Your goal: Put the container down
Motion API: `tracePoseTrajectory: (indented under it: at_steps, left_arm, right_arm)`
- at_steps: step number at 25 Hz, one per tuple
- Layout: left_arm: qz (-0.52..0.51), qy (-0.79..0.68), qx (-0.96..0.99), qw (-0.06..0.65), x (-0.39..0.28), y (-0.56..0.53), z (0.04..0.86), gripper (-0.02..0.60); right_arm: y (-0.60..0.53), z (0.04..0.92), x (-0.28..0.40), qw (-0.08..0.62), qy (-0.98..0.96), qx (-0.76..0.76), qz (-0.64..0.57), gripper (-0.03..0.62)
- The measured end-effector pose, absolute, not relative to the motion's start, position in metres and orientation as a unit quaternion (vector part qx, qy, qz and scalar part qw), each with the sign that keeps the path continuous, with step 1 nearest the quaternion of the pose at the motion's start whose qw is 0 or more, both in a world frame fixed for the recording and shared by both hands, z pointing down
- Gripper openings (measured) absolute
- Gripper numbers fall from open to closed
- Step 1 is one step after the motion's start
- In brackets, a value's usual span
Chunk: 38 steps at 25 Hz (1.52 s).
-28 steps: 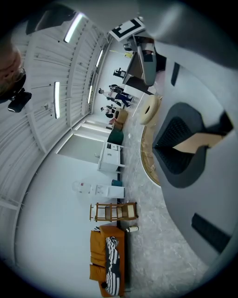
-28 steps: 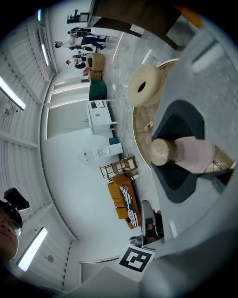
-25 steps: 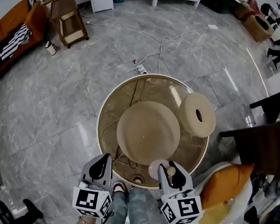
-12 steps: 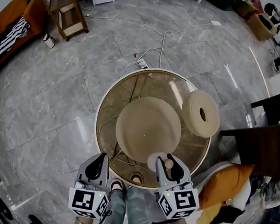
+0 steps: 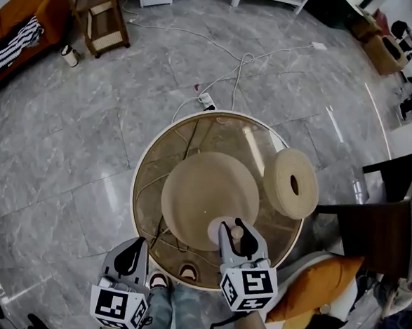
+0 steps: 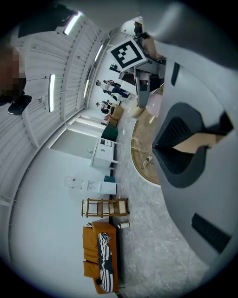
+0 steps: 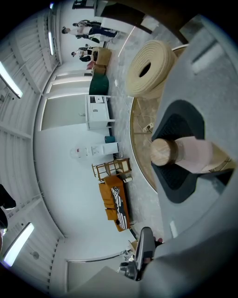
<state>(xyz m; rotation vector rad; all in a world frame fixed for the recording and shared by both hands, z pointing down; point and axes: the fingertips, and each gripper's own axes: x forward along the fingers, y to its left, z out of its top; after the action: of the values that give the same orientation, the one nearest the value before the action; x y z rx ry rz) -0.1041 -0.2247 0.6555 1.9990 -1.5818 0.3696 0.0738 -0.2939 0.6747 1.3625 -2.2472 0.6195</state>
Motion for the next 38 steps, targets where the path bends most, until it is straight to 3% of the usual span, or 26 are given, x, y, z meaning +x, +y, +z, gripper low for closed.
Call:
tracePoseTrajectory:
  at_steps: [38]
  left_arm:
    - [0.133,-0.629,0.701,0.31,-0.152,-0.247,0.699,-0.003]
  right_arm:
    - [-0.388,0.751,0.054,0.275,-0.797,0.493,0.213,0.135]
